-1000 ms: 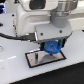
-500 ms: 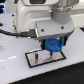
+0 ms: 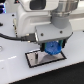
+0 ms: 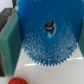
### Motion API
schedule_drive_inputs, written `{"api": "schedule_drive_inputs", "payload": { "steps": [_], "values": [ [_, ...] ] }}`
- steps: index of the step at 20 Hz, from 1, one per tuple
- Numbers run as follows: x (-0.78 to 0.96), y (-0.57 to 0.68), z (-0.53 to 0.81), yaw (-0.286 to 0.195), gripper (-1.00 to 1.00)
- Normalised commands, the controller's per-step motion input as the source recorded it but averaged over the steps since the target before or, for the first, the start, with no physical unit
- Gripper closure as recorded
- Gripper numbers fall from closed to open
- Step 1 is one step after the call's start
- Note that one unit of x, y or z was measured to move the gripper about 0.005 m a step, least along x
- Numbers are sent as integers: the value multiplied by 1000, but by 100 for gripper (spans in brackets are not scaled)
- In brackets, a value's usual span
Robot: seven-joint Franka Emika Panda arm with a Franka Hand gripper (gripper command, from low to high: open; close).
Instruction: Insert the blue gear onto the right peg, followed by the red gear
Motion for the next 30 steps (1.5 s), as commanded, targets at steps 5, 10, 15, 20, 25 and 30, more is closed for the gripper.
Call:
{"api": "schedule_drive_inputs", "payload": {
  "steps": [5,10,15,20,25,30],
  "values": [
    [200,29,-188,0,100],
    [141,91,-100,0,100],
    [85,226,148,0,-100],
    [11,282,334,0,-100],
    [-343,205,361,0,-100],
    [-615,250,176,0,-100]
  ]
}}
